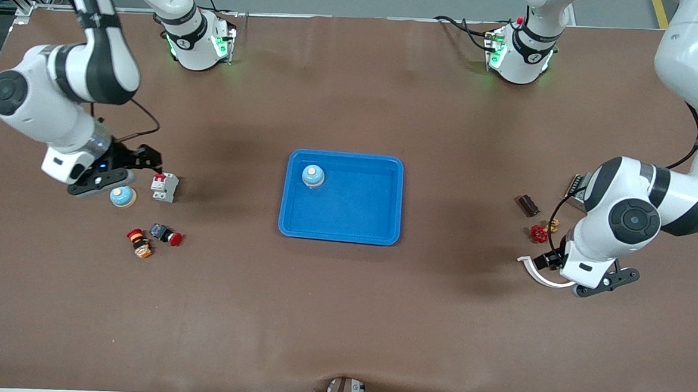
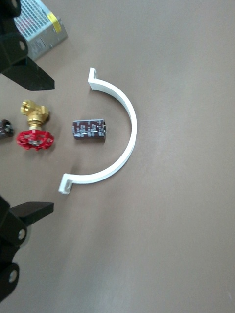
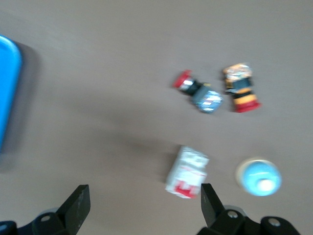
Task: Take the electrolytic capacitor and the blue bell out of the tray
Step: 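Move the right gripper back to the tray while the left gripper withdraws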
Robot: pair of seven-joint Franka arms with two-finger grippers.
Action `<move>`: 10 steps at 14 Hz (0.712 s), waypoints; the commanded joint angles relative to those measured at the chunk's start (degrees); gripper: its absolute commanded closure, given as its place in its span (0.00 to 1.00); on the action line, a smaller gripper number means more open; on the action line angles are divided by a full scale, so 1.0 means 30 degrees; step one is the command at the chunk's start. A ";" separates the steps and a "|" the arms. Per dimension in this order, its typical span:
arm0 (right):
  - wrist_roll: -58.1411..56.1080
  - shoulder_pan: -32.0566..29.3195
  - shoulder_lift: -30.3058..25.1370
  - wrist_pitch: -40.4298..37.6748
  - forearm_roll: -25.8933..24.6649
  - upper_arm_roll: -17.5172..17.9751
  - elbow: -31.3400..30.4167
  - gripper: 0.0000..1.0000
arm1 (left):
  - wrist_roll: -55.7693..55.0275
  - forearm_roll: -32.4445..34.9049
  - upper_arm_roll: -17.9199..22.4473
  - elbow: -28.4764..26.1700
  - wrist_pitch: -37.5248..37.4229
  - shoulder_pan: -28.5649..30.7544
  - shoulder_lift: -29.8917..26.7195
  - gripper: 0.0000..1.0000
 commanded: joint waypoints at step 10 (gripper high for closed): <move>1.4948 0.8811 0.2076 0.3330 -0.0163 -0.0199 0.0330 0.00 | 0.6049 -0.5316 -0.0766 0.1861 -0.4088 0.0117 -0.4813 0.00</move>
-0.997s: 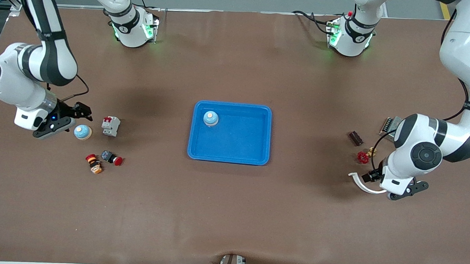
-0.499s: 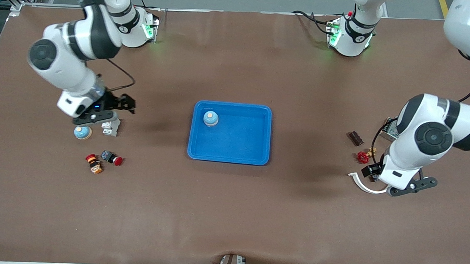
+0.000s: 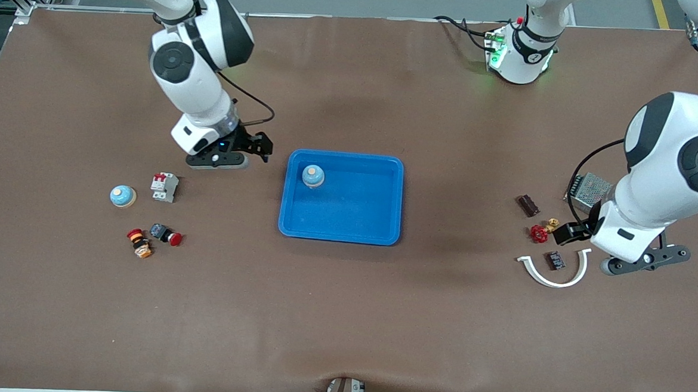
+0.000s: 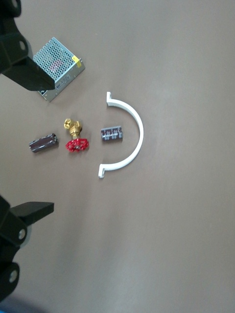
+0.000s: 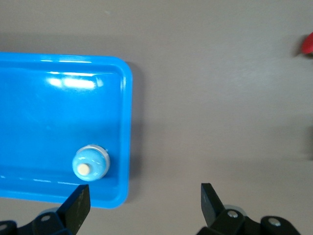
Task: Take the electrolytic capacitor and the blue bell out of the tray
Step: 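Move the right gripper back to the tray while the left gripper withdraws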
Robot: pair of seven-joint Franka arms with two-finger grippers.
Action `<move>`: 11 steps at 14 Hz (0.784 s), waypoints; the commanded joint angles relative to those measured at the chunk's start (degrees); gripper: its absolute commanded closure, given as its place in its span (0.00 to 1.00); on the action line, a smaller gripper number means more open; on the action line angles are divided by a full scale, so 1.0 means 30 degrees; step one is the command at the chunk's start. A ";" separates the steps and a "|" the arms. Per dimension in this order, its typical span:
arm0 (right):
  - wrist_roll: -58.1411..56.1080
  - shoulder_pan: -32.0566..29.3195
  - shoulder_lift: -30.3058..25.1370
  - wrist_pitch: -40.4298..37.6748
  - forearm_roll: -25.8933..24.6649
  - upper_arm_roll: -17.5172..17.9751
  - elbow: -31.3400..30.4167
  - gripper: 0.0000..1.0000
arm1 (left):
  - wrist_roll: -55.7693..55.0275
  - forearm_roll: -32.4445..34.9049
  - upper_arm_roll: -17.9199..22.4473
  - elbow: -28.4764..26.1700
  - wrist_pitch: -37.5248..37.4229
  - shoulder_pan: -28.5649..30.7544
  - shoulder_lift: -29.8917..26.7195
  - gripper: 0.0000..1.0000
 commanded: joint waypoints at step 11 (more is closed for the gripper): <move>0.8383 0.4191 0.6564 0.2581 -0.3204 -0.0283 0.3396 0.00 | 0.6521 -0.5408 0.8787 -0.0491 -0.3201 -0.6104 -0.5802 0.00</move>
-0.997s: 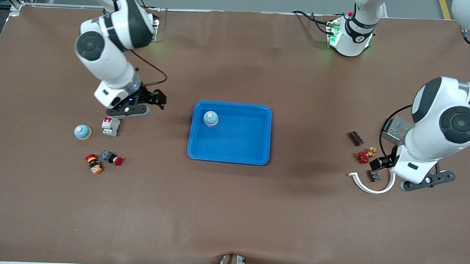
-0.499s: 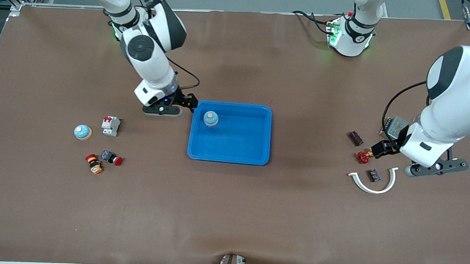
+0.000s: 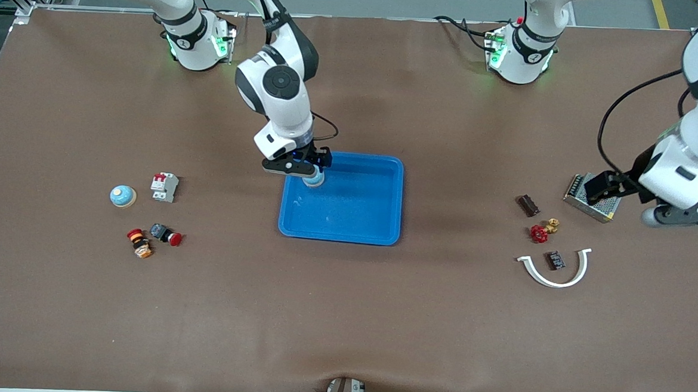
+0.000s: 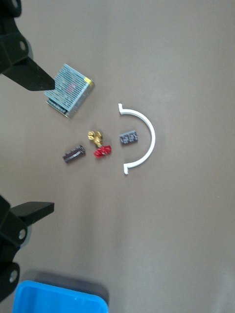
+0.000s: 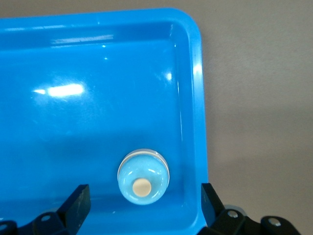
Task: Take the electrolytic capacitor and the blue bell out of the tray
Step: 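Move the right gripper back to the tray while the left gripper withdraws, then grasp the second blue bell in the tray with the right gripper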
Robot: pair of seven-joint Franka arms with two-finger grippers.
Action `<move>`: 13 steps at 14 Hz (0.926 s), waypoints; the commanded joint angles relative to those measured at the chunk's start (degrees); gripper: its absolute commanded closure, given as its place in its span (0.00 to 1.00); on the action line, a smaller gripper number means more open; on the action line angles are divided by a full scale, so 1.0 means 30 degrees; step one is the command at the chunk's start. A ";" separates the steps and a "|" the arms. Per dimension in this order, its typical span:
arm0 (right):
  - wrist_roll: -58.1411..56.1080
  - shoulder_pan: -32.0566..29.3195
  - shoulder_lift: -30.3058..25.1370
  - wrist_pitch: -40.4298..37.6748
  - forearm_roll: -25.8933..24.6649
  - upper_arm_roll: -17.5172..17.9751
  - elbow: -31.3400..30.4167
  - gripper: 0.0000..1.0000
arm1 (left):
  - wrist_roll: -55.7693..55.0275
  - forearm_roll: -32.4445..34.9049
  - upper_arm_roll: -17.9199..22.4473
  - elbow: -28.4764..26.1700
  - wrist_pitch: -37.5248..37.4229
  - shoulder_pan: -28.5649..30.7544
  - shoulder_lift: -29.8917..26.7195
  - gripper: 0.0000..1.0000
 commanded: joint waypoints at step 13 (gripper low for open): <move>0.1294 0.0832 0.3028 0.2866 -0.0686 -0.0219 0.0452 0.00 | 0.1949 -0.0903 0.2737 -0.0330 -0.2647 -0.2074 -0.2041 0.00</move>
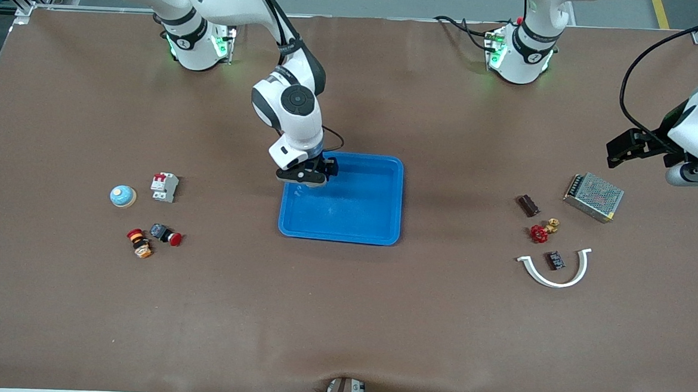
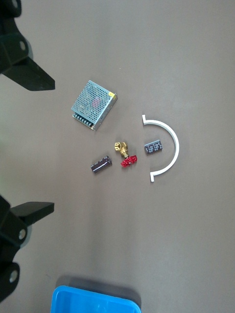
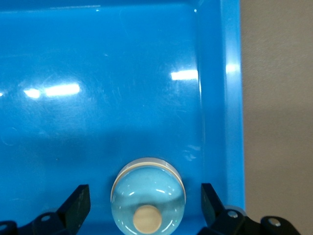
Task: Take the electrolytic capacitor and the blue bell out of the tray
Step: 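Grasp the second blue bell in the tray with the right gripper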
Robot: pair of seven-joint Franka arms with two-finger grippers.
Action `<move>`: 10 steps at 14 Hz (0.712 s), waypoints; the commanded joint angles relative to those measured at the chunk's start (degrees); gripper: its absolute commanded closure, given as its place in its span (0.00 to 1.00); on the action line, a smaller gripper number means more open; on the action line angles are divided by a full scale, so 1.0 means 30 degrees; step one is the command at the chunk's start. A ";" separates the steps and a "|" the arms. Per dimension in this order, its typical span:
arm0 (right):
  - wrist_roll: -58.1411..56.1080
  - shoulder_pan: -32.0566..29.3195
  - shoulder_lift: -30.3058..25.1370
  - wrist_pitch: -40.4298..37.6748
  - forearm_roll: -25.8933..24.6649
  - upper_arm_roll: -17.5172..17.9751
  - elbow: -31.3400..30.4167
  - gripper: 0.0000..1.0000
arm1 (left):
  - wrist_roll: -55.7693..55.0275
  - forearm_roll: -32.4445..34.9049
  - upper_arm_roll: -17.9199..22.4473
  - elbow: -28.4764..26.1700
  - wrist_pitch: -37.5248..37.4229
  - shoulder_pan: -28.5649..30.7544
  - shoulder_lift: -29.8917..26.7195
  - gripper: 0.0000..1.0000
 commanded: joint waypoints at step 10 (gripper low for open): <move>0.0783 0.0261 0.0565 0.0385 -0.0507 -0.0198 0.0351 0.13 | 0.0423 -0.0387 0.0093 -0.0247 -0.0243 -0.0178 -0.0475 0.00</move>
